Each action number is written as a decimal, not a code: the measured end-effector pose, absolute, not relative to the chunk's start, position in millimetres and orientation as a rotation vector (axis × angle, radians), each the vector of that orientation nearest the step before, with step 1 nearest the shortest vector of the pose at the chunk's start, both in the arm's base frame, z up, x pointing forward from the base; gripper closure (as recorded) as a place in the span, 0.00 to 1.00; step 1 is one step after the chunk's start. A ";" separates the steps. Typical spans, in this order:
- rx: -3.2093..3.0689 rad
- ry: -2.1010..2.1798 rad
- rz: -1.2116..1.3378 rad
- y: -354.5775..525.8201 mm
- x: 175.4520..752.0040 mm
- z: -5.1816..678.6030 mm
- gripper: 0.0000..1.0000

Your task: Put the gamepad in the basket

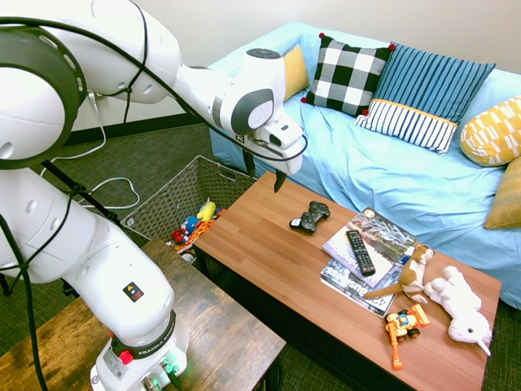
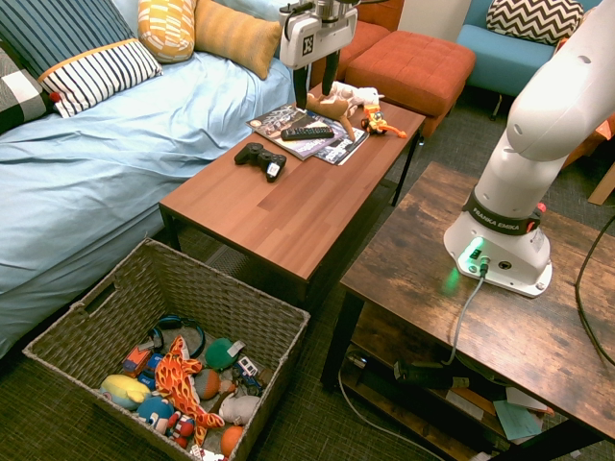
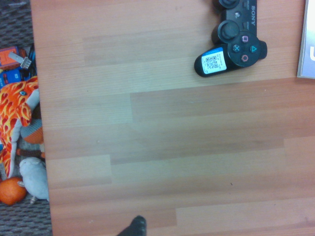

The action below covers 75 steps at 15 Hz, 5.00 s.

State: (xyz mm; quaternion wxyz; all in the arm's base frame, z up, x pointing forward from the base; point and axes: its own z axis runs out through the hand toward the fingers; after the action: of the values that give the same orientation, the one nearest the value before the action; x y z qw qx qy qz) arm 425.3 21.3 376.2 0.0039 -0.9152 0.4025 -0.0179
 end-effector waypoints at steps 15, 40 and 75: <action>-2.838 1.350 -0.073 -18.1 566.3 221.5 0.00; -2.817 1.465 0.079 -44.3 630.3 90.0 1.00; -2.978 0.855 0.267 457.4 490.8 -68.4 0.00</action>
State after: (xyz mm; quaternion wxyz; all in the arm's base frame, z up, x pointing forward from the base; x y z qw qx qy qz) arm 490.8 457.4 -68.4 0.0160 -0.9575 0.2749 0.0859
